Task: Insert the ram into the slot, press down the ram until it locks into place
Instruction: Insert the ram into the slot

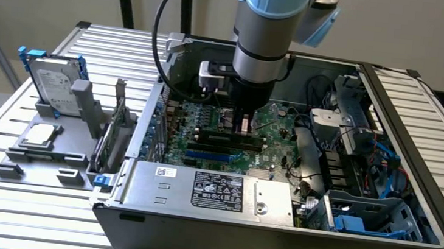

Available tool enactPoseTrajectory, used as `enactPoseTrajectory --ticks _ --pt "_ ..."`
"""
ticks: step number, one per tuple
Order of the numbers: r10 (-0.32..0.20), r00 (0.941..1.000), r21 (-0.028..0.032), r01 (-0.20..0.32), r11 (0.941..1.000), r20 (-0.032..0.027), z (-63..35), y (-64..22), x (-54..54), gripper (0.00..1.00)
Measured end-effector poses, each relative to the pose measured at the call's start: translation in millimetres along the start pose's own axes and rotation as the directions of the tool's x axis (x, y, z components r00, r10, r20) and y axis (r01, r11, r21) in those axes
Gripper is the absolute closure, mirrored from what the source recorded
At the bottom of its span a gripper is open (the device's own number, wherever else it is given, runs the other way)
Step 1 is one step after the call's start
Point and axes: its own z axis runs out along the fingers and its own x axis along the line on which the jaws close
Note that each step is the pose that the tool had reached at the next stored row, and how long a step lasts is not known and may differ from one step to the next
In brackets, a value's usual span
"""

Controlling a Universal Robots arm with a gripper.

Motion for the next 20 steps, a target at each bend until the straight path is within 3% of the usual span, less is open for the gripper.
enactPoseTrajectory --ticks 11,12,20 --pt "0.0 1.0 0.0001 0.0 1.0 0.0007 2.2 0.4 -0.6 0.85" --pt "0.0 1.0 0.0002 0.0 1.0 0.0008 -0.4 0.4 -0.6 0.78" --pt "0.0 1.0 -0.0007 0.0 1.0 0.0007 -30.3 2.6 0.0 0.81"
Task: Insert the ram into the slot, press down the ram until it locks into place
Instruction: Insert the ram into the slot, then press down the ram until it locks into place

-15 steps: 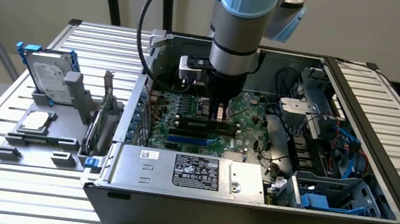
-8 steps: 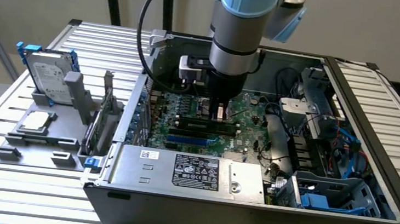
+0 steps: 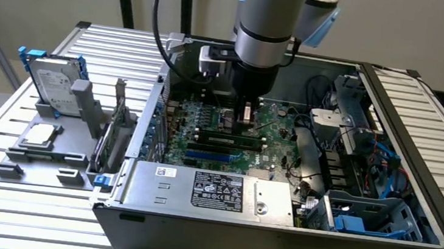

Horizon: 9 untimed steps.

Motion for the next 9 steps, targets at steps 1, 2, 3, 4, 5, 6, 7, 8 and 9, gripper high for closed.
enactPoseTrajectory --ticks 1,2,3,4,5,6,7,8,9 --pt "0.0 1.0 0.0 0.0 1.0 0.0001 -2.9 1.1 0.1 0.81" --pt "0.0 1.0 -0.0002 0.0 1.0 0.0 -4.3 1.9 0.2 0.87" --pt "0.0 1.0 -0.0002 0.0 1.0 0.0003 -4.4 2.3 0.2 0.9" --pt "0.0 1.0 -0.0009 0.0 1.0 0.0004 -4.4 2.3 0.2 0.9" --pt "0.0 1.0 -0.0009 0.0 1.0 0.0003 -4.4 2.3 0.2 0.9" --pt "0.0 1.0 -0.0009 0.0 1.0 0.0003 -4.4 2.3 0.2 0.9" --pt "0.0 1.0 -0.0009 0.0 1.0 0.0003 -4.4 2.3 0.2 0.9" --pt "0.0 1.0 -0.0009 0.0 1.0 0.0003 -4.4 2.4 0.2 0.9" --pt "0.0 1.0 -0.0009 0.0 1.0 0.0002 -4.4 2.4 0.2 0.9"
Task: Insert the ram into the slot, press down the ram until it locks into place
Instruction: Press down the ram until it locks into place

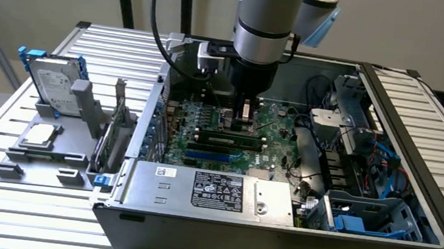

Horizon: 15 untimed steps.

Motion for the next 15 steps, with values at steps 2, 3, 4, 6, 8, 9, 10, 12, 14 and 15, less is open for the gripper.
enactPoseTrajectory --ticks 2,3,4,6,8,9,10,12,14,15 --pt "0.0 1.0 0.0 0.0 1.0 0.0001 0.0 0.0 0.0 0.9" --pt "0.0 1.0 0.0 0.0 1.0 0.0 0.0 0.0 0.0 0.9" --pt "0.0 1.0 0.0 0.0 1.0 0.0 0.0 0.0 0.0 0.9" --pt "0.0 1.0 0.0 0.0 1.0 0.0001 0.0 0.0 0.0 0.9" --pt "0.0 1.0 0.0 0.0 1.0 0.0 0.4 0.1 -0.3 0.9" --pt "0.0 1.0 0.0 0.0 1.0 0.0 0.8 0.0 -0.6 0.9" --pt "0.0 1.0 -0.0002 0.0 1.0 0.0 1.5 0.0 -0.8 0.9" --pt "0.0 1.0 -0.0021 0.0 1.0 -0.0001 3.4 0.0 -1.4 0.9" --pt "0.001 1.0 -0.0045 -0.001 1.0 0.0001 6.0 0.0 -2.2 0.9" --pt "0.001 1.0 -0.0054 -0.001 1.0 0.0002 7.5 0.0 -2.7 0.9"
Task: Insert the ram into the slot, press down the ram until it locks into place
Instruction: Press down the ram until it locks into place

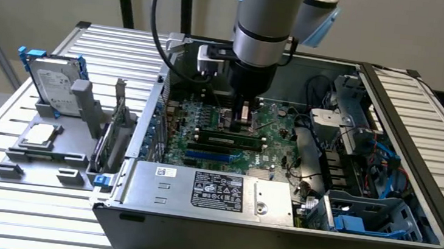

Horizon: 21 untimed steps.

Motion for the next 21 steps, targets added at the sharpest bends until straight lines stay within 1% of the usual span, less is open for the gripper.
enactPoseTrajectory --ticks 6,17,20,21 --pt "0.0 1.0 -0.0024 0.0 1.0 0.0 5.8 -0.2 -1.9 0.9" --pt "0.001 1.0 -0.0027 -0.001 1.0 -0.0002 16.2 -0.4 -2.4 0.9" --pt "0.002 1.0 -0.0033 -0.002 1.0 -0.0016 19.2 -0.4 -2.4 0.9" --pt "0.002 1.0 -0.0033 -0.002 1.0 -0.0009 20.9 -0.5 -2.4 0.9"
